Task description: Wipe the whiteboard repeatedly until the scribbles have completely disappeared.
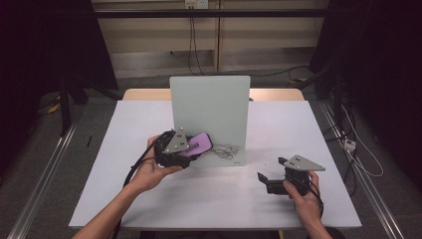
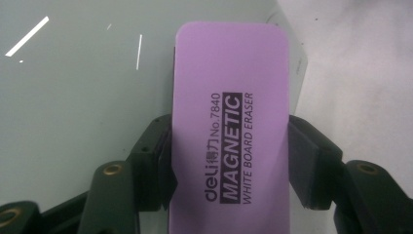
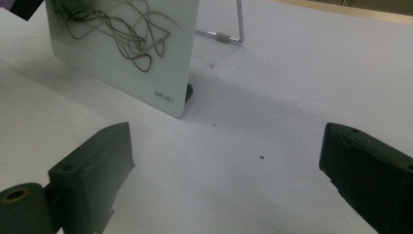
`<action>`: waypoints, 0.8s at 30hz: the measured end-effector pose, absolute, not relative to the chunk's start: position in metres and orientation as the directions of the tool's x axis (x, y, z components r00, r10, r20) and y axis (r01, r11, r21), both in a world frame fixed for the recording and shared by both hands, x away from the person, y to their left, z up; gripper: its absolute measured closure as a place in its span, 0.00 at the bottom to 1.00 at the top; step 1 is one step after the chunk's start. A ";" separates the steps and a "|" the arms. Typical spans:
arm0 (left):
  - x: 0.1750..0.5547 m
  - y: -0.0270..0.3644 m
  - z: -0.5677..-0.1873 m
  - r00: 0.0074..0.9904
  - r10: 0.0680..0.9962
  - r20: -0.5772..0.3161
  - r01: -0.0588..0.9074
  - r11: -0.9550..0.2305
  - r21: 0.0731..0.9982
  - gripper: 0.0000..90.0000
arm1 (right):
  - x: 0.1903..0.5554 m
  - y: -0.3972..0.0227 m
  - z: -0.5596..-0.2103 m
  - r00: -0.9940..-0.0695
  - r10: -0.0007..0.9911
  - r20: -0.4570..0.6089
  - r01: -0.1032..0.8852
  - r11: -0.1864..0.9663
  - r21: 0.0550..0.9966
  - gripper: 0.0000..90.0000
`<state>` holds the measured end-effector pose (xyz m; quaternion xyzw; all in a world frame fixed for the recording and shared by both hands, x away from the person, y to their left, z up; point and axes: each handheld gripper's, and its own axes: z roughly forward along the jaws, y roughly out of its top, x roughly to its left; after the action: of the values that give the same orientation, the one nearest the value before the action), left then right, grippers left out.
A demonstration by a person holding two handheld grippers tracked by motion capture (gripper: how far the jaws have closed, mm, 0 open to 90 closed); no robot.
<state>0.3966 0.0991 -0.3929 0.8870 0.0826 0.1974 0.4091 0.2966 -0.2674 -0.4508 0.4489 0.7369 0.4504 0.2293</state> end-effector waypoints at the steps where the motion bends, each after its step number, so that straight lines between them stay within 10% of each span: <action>1: 0.396 0.099 -0.394 0.910 0.308 0.277 -0.010 -0.653 0.757 0.46 | 0.297 -0.268 -0.451 -0.492 0.868 0.069 0.456 0.189 0.870 0.06; 24: 0.391 0.087 -0.420 0.945 0.242 0.221 0.011 -0.698 0.716 0.46 | 0.296 -0.267 -0.451 -0.496 0.866 0.069 0.454 0.190 0.870 0.06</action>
<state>0.3906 0.0872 -0.4199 0.9090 0.0697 0.1510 0.3823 0.2964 -0.2673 -0.4506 0.4476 0.7372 0.4522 0.2276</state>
